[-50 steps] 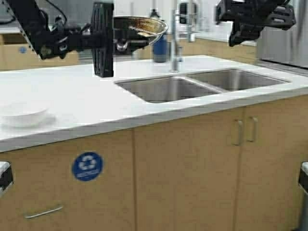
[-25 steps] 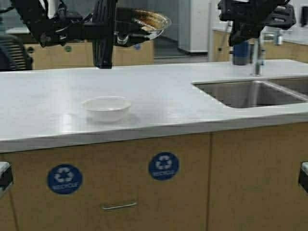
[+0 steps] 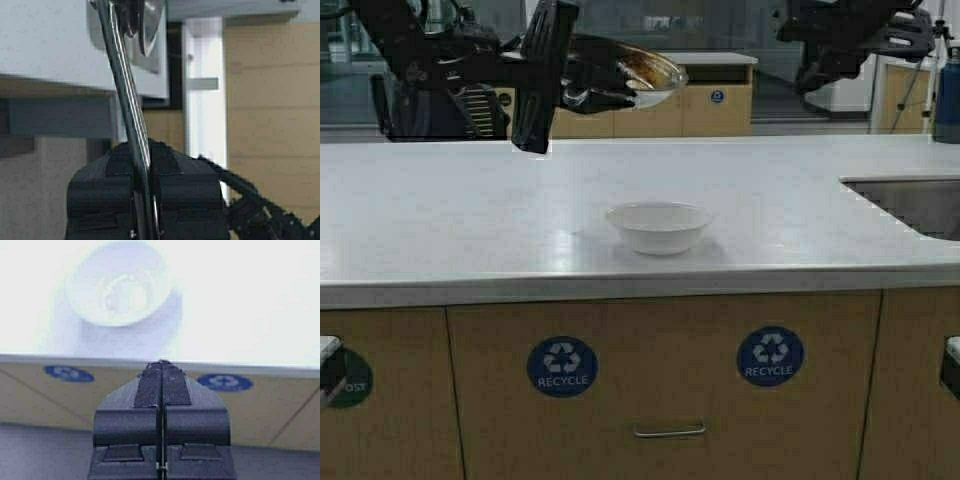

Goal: Add oil to the pan and cook the shrimp and serve it

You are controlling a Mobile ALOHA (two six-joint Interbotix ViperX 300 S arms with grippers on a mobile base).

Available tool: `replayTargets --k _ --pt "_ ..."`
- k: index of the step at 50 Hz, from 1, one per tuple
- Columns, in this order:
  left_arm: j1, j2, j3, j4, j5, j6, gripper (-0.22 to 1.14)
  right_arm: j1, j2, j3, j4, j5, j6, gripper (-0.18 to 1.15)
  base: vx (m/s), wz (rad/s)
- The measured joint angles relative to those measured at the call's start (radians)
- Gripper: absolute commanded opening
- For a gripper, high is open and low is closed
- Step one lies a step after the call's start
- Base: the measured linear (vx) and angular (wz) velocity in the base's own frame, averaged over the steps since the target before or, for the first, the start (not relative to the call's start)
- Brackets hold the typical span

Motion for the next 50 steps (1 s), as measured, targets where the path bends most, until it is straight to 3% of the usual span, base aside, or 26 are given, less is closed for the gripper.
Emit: replayTargets --k 7,21,40,50 --pt "-0.011 0.0 0.0 0.055 0.032 0.0 0.03 0.002 0.0 0.0 0.0 0.0 0.023 0.07 0.02 0.09" --pt "-0.002 0.025 -0.041 0.11 0.255 0.032 0.03 -0.003 0.028 -0.002 -0.002 -0.006 0.034 0.07 0.01 0.04" --pt "-0.008 0.143 -0.149 0.129 0.325 0.061 0.03 -0.002 0.029 0.014 -0.002 -0.032 0.034 0.07 0.0 0.01" --pt "-0.021 0.179 -0.187 0.133 0.407 0.149 0.03 -0.002 0.029 0.025 -0.002 -0.049 0.034 0.07 0.0 0.0"
